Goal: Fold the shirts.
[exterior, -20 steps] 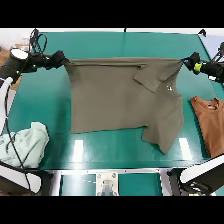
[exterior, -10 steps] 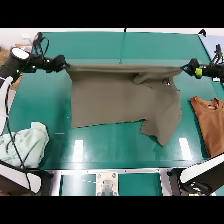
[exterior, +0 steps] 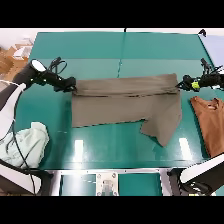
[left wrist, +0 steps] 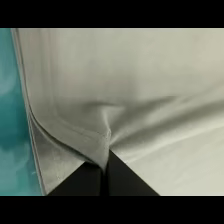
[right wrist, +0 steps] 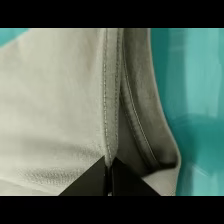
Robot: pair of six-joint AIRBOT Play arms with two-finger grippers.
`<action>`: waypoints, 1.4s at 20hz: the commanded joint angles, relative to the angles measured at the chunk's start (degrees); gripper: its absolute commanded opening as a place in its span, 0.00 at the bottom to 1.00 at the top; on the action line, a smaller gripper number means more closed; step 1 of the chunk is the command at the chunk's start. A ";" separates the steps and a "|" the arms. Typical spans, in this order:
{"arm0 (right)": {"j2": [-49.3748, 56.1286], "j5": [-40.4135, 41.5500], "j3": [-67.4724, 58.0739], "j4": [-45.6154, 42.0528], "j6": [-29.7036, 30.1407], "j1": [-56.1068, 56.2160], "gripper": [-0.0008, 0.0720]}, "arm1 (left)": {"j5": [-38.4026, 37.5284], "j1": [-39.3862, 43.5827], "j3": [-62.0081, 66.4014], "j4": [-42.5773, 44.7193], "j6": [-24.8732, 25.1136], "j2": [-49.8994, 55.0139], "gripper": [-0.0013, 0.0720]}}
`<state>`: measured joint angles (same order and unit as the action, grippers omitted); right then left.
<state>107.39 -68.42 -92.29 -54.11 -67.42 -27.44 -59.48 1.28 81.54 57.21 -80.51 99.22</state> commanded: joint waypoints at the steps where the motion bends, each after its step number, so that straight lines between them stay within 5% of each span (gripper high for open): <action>1: -0.02 -1.55 0.13 -0.98 -1.01 0.11 0.27 | -0.66 1.11 -1.64 0.22 -0.72 -0.11 0.16; 2: -0.02 -3.28 -0.76 -1.03 -2.08 -0.07 0.53 | -2.58 1.09 -0.90 0.13 -1.27 -0.11 0.64; 3: -0.11 -5.75 -2.16 -1.07 -2.91 -0.50 0.55 | -5.11 0.96 0.28 0.48 -2.51 -0.11 0.83; 8: -5.20 -13.86 -3.17 -1.64 -7.96 -5.57 0.40 | -25.05 -3.63 7.54 4.22 -8.98 -2.67 0.78; 10: -9.86 -14.60 2.51 -3.93 -8.55 -7.80 0.23 | -28.46 -4.68 5.25 6.56 -8.35 -7.06 0.33; 11: -12.66 -14.58 6.67 -5.81 -8.66 -8.61 0.07 | -28.30 -4.66 2.05 7.96 -7.96 -10.54 0.05; 15: -27.85 -9.11 29.16 -10.91 -11.82 -12.59 0.04 | -18.84 -3.69 -19.80 8.00 -8.61 -29.38 0.05; 19: -40.15 1.55 46.84 -9.05 -14.03 -13.46 0.04 | -1.90 6.99 -43.12 5.92 -15.89 -47.19 0.05; 20: -41.33 2.95 49.22 -7.32 -14.01 -13.44 0.04 | 1.57 10.34 -47.06 4.28 -17.14 -49.05 0.32; 21: -41.68 3.82 50.60 -5.77 -13.64 -13.44 0.04 | 5.11 13.64 -49.90 3.56 -21.31 -49.18 0.70; 22: -41.64 4.33 51.39 -4.11 -12.61 -13.22 0.04 | 9.42 16.55 -52.26 3.63 -25.35 -49.13 0.85; 28: -41.66 8.90 51.67 -1.77 -11.45 -10.38 0.04 | 32.46 22.56 -60.74 3.61 -39.74 -47.56 0.84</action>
<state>66.26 -62.59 -41.63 -57.34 -79.20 -38.87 -38.59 21.45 24.99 61.08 -112.16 51.24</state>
